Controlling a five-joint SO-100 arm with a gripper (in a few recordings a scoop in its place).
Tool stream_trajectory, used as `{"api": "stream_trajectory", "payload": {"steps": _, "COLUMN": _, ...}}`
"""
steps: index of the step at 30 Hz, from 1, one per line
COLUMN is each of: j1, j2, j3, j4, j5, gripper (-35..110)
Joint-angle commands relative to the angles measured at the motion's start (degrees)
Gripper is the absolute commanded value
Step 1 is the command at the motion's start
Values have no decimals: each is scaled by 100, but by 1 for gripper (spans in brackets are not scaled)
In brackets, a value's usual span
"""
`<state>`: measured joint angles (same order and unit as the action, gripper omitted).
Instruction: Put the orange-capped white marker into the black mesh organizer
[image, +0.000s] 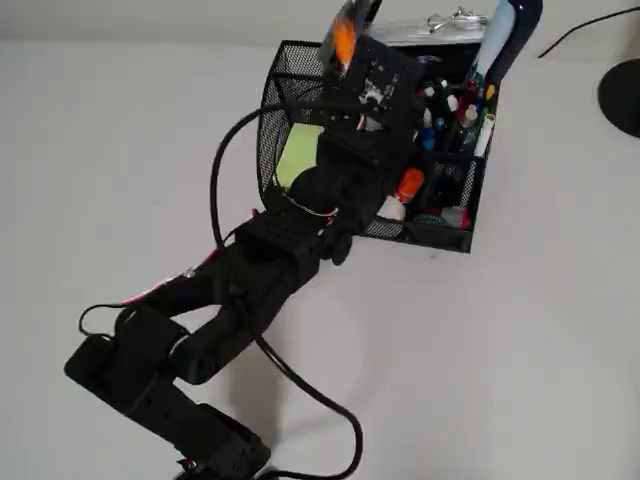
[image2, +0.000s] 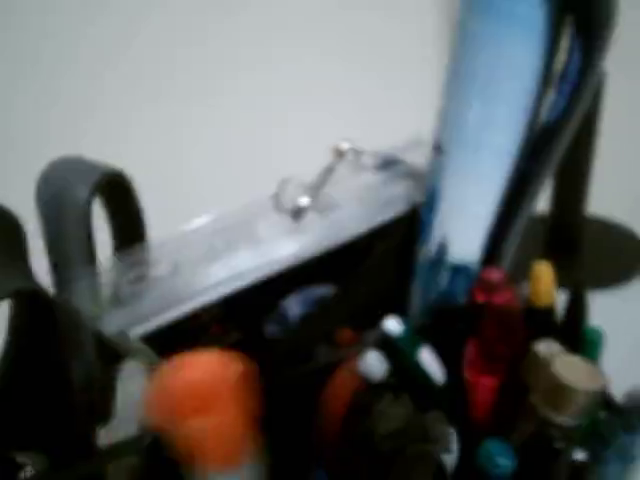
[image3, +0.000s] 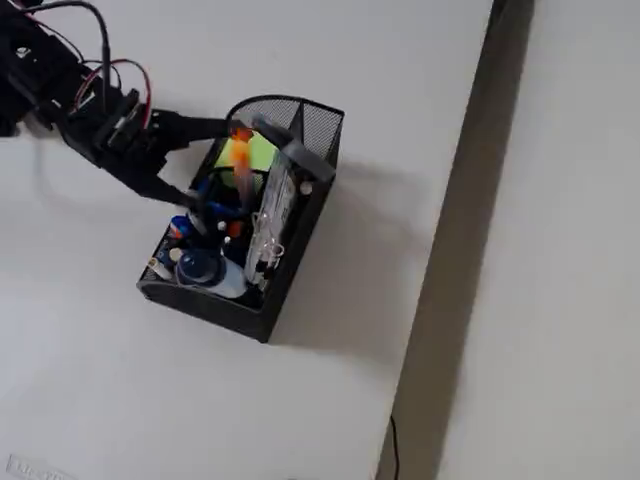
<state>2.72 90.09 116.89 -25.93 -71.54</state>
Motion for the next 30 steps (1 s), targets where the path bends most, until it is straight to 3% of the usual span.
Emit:
{"api": "stream_trajectory", "payload": {"steps": 1, "j1": 229, "j2": 800, "j3": 44, "j4": 229, "j5": -246, "gripper": 46}}
{"api": "stream_trajectory", "payload": {"steps": 5, "j1": 510, "j2": 1230, "j3": 404, "j4": 308, "j5": -158, "gripper": 46}}
{"api": "stream_trajectory", "payload": {"steps": 7, "j1": 624, "j2": 1758, "j3": 475, "j4": 870, "j5": 114, "gripper": 46}}
{"api": "stream_trajectory", "payload": {"steps": 13, "j1": 668, "j2": 3753, "j3": 70, "j4": 4052, "j5": 1925, "gripper": 39}}
{"api": "stream_trajectory", "payload": {"steps": 18, "j1": 659, "j2": 4570, "j3": -606, "j4": 7031, "j5": 3990, "gripper": 13}}
{"api": "stream_trajectory", "payload": {"steps": 22, "j1": 475, "j2": 5106, "j3": -334, "j4": 8552, "j5": 5643, "gripper": 0}}
{"api": "stream_trajectory", "payload": {"steps": 25, "j1": 149, "j2": 5581, "j3": 264, "j4": 9202, "j5": 6108, "gripper": 0}}
{"api": "stream_trajectory", "payload": {"steps": 30, "j1": -360, "j2": 6891, "j3": 1828, "j4": 9360, "j5": 6275, "gripper": 0}}
